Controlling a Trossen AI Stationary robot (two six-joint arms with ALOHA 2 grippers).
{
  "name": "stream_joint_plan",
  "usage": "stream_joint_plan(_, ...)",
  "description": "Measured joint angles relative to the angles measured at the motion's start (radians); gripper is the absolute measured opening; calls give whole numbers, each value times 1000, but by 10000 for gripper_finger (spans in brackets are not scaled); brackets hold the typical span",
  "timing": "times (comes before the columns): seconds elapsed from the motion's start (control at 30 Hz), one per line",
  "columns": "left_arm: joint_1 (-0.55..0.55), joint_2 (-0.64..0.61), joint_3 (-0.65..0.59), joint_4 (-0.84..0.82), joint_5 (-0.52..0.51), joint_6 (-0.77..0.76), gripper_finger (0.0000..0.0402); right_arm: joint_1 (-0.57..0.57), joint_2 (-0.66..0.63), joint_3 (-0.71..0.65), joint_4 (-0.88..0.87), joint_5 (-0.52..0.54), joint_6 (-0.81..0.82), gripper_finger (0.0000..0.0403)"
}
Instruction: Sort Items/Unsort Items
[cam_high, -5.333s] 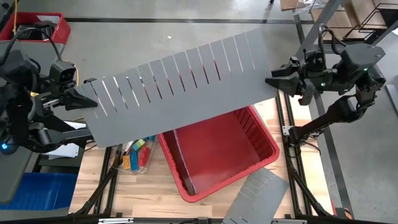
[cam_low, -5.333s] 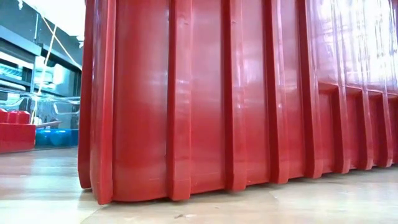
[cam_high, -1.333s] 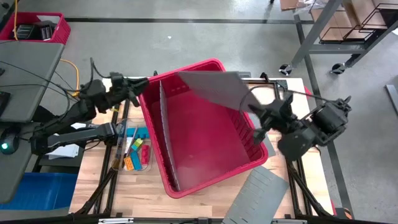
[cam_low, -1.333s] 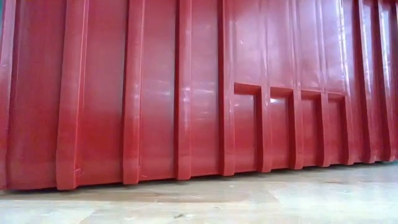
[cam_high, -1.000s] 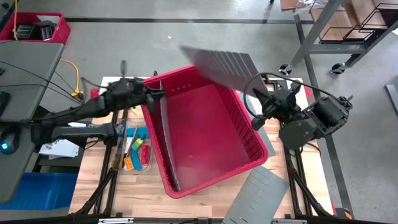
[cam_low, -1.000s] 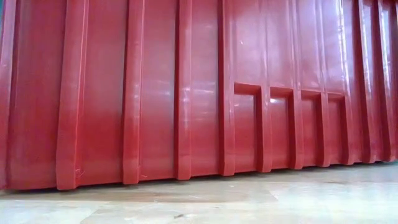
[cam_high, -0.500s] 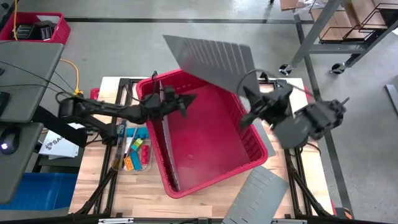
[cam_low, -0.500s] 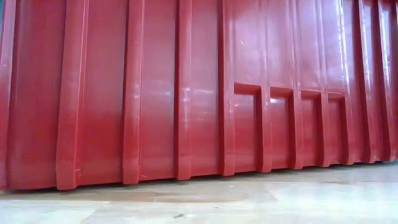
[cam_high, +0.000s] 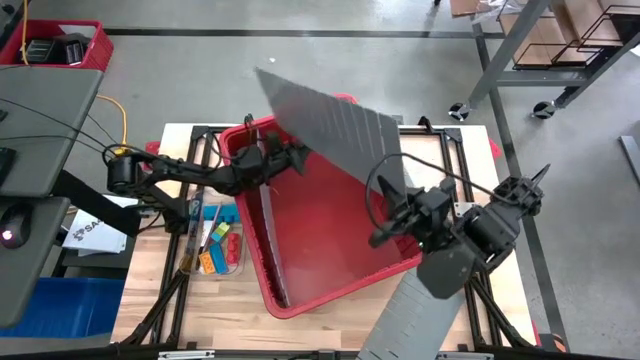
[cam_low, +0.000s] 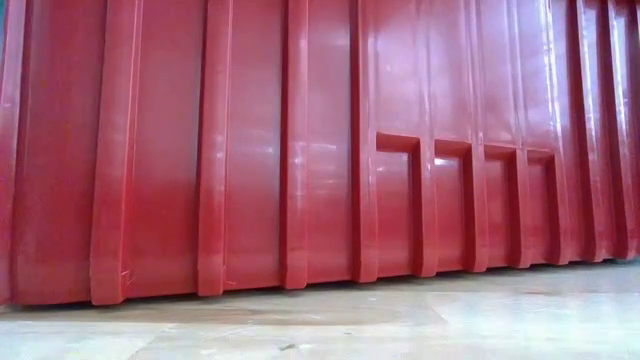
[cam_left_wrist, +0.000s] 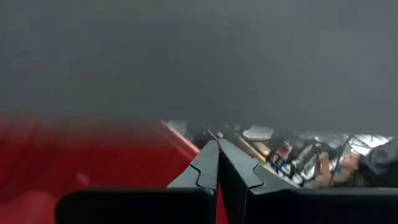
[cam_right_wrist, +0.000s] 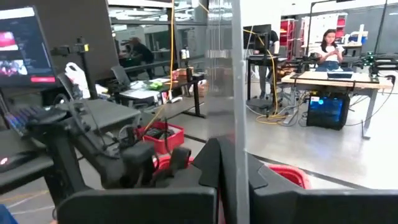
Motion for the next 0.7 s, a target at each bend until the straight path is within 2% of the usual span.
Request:
stream_joint_plan(0.23, 88, -12, 0, -7, 147, -8, 0, 19, 11, 0, -3, 3, -81, 0)
stream_joint_plan(0.4, 143, -68, 0, -125, 214, 42, 0, 71, 9, 0, -22, 7, -110, 0)
stream_joint_plan(0.53, 183, -93, 0, -177, 261, 44, 0, 96, 9, 0, -124, -3, 20, 0)
stream_joint_plan(0.7, 206, -96, 0, -189, 308, 44, 0, 102, 19, -1, -308, -90, 242, 0)
